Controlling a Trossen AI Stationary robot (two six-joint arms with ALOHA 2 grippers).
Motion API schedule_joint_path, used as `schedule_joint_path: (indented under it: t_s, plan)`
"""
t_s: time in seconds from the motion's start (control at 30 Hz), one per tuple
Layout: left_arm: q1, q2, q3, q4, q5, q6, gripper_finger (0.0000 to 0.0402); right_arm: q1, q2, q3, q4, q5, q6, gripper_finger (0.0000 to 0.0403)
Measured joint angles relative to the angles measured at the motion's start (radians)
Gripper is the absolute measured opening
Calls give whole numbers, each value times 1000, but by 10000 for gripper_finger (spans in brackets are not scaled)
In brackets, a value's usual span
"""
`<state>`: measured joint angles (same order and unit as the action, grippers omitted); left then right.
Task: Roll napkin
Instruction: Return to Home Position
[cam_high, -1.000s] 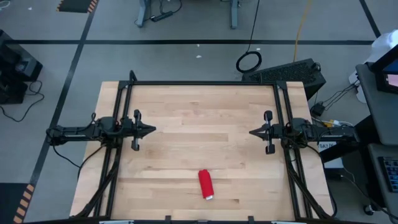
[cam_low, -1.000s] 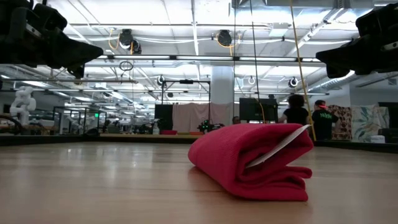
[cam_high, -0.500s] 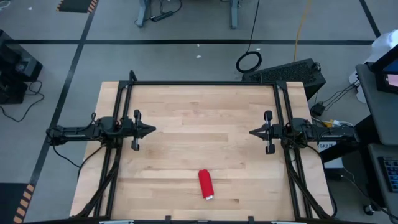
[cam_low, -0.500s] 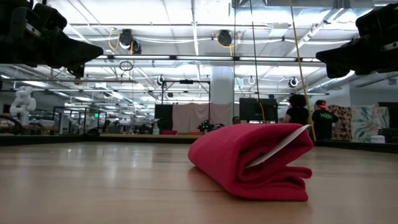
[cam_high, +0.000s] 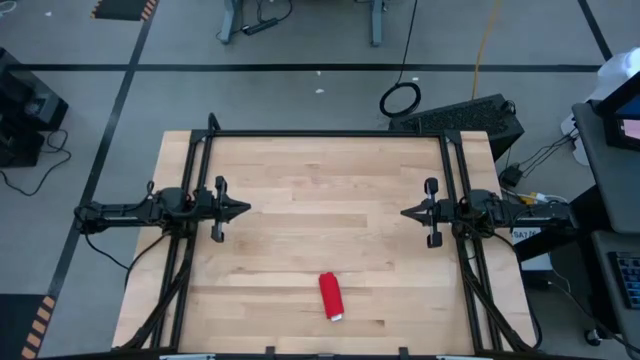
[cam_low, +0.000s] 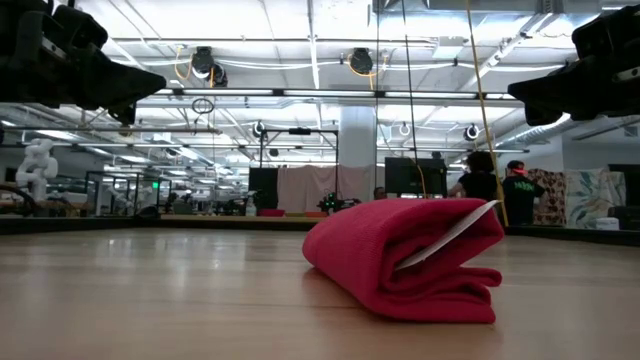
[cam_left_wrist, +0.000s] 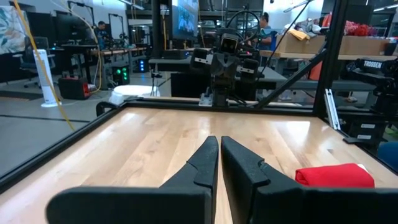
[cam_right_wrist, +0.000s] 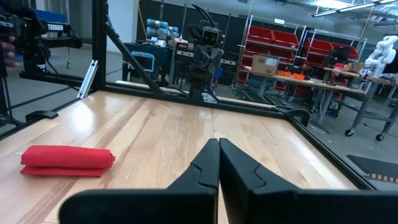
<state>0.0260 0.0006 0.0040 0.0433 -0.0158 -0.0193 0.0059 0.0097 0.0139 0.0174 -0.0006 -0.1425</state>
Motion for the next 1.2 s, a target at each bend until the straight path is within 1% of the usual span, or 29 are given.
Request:
schedule_joint_path:
  t_s: [0.23,0.53,1.2]
  plan:
    - [-1,0,0,0,-2,-3,28,0,0,0,0,0,0,0]
    - [-29,0,0,0,90,-8,28,0,0,0,0,0,0,0]
    - [-34,0,0,0,91,0,28,0,0,0,0,0,0,0]
